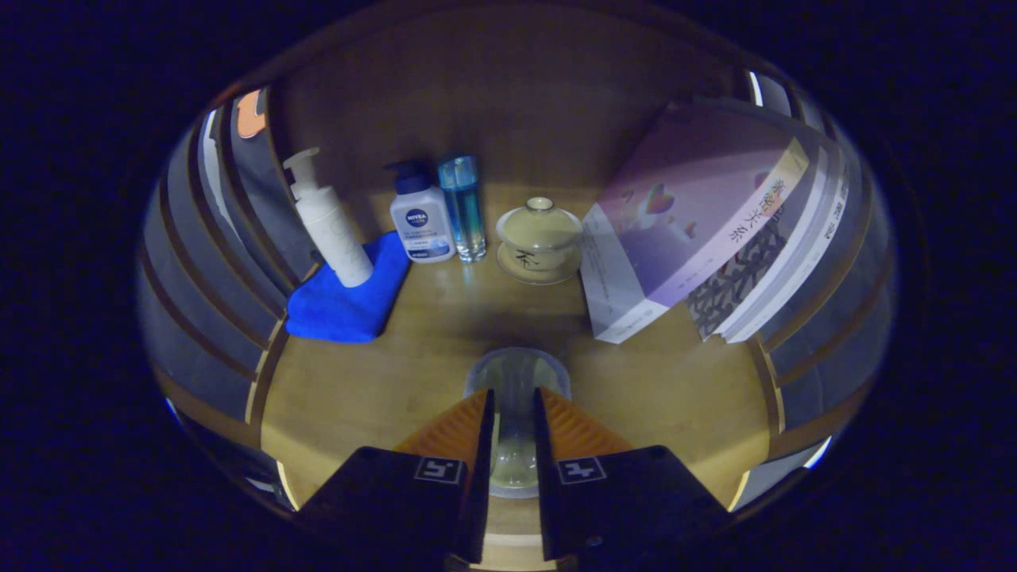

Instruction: Pull open the drawer, take out the items inside it, and place them on the countertop above the cabinet.

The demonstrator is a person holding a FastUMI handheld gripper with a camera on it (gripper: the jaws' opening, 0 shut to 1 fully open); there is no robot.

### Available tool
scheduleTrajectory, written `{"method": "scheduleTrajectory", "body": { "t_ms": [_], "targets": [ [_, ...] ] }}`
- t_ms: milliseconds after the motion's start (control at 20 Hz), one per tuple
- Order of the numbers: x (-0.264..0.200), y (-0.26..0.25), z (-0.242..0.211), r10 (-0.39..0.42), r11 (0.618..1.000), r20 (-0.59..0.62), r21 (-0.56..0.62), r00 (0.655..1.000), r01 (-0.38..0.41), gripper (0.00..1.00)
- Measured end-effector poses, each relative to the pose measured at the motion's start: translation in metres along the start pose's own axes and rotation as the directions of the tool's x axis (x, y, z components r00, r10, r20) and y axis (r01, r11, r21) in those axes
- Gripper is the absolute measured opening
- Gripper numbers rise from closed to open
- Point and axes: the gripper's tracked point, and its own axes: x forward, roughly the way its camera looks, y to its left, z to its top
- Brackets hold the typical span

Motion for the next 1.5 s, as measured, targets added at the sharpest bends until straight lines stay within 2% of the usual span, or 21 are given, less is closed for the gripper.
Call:
{"method": "scheduleTrajectory", "body": {
  "t_ms": [200,450,650,900,1100,1300,1500],
  "targets": [
    [-0.019,0.002,0.005,0.008,1.0,0.04,-0.002,0.999,-0.008,0.48],
    [-0.054,0.005,-0.014,0.032,0.999,0.073,-0.029,0.997,-0.03,0.81],
    [-0.091,0.014,-0.03,0.062,0.995,0.15,-0.09,0.987,-0.049,0.8],
    [-0.136,0.025,-0.064,0.131,0.986,0.229,-0.135,0.964,-0.102,0.92],
    [-0.174,0.029,-0.095,0.184,0.978,0.308,-0.148,0.933,-0.144,0.93],
    [-0.199,0.019,-0.137,0.178,0.981,0.424,-0.147,0.888,-0.126,0.99],
    [-0.209,0.015,-0.179,0.173,0.977,0.486,-0.194,0.857,-0.088,0.99]
  ]
}}
